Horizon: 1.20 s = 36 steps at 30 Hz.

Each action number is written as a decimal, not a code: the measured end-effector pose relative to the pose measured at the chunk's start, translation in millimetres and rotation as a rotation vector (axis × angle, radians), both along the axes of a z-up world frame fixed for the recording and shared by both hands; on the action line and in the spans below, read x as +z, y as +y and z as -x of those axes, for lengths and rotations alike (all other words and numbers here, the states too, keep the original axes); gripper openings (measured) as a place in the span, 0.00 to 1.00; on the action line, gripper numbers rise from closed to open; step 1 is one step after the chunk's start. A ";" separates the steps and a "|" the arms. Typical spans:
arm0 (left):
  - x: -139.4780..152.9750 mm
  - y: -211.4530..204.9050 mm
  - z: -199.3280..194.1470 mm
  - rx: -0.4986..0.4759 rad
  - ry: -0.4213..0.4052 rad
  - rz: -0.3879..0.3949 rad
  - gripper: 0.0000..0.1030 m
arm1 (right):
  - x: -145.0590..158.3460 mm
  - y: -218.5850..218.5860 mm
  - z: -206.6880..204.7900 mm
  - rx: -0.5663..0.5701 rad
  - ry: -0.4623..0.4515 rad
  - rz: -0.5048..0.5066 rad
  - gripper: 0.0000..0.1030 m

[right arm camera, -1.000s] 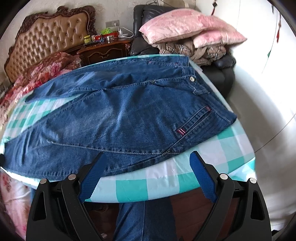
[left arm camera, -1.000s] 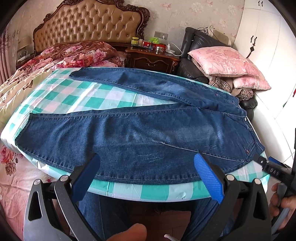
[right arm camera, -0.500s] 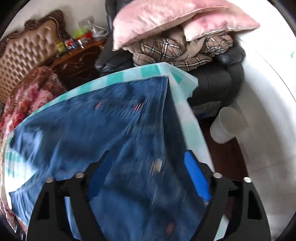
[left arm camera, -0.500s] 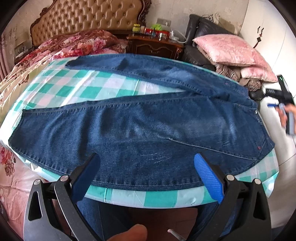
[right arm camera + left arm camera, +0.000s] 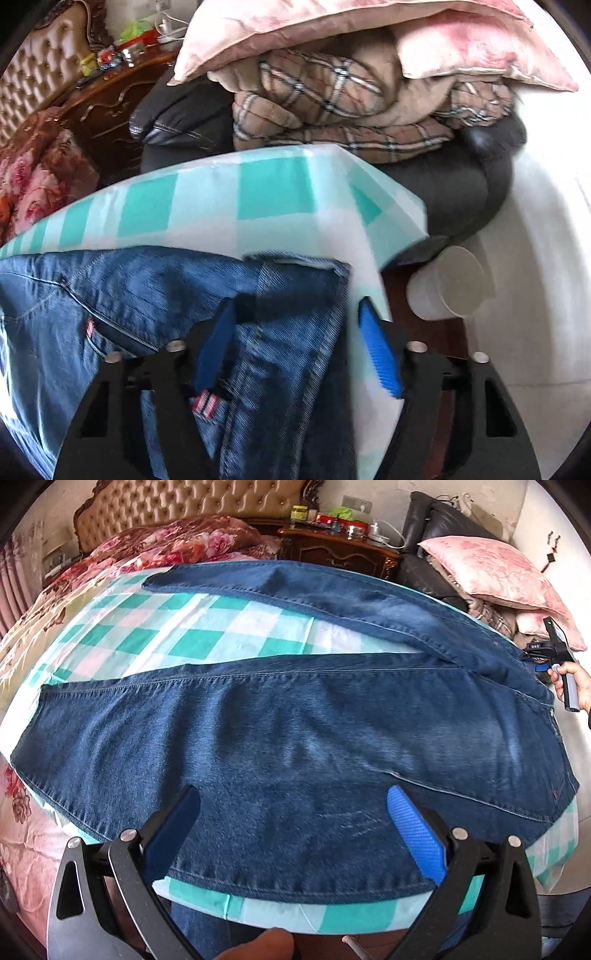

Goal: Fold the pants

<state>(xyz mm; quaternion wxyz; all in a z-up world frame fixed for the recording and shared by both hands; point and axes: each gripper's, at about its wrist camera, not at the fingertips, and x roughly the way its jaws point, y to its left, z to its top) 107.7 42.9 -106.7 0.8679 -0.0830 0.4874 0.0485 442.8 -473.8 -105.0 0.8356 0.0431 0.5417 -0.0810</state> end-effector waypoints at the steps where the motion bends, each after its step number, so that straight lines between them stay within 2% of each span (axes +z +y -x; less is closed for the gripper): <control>1: -2.2 2.6 -1.6 0.004 0.005 0.001 0.99 | -1.0 3.0 -0.4 0.015 0.000 0.005 0.45; 2: -3.5 3.7 -2.9 0.006 0.009 0.000 0.99 | -0.6 5.7 -1.4 0.030 -0.009 0.013 0.27; 3: -4.2 5.0 -4.1 0.007 0.011 0.000 0.99 | 0.1 8.1 -2.0 0.042 -0.012 -0.003 0.18; 5: -3.0 6.6 -5.9 0.006 0.008 0.001 0.99 | 5.9 11.7 0.2 0.060 -0.030 0.003 0.12; 7: 1.3 8.4 -5.9 0.005 -0.003 0.006 0.99 | 19.9 15.6 8.6 0.069 -0.074 0.010 0.10; 10: 9.4 12.4 -1.0 0.014 -0.027 0.006 0.99 | 56.5 20.4 34.9 0.072 -0.180 -0.031 0.10; 14: 20.4 16.0 7.9 0.020 -0.055 0.021 0.99 | 115.4 39.7 98.2 0.136 -0.326 -0.095 0.09; 16: 29.4 16.1 14.1 0.019 -0.080 0.022 0.99 | 144.4 51.0 146.7 0.171 -0.405 -0.155 0.09; 19: 43.3 16.1 25.1 0.011 -0.124 0.025 0.99 | 165.1 64.6 212.9 0.213 -0.487 -0.225 0.09; 22: 53.8 17.4 37.4 0.006 -0.157 0.027 0.99 | 158.9 73.8 281.7 0.234 -0.516 -0.297 0.09; 24: 57.7 21.1 42.3 0.004 -0.168 0.025 0.99 | 141.9 74.6 321.2 0.224 -0.508 -0.351 0.09; 27: 59.4 35.0 40.2 0.004 -0.170 0.046 0.99 | 104.2 76.3 361.1 0.183 -0.445 -0.409 0.09; 31: 55.5 71.0 4.5 0.027 -0.158 0.132 0.99 | 62.3 73.3 379.2 0.108 -0.365 -0.487 0.09; 36: 43.1 134.3 -83.4 0.066 -0.131 0.343 0.98 | 45.6 70.1 374.1 0.059 -0.327 -0.513 0.09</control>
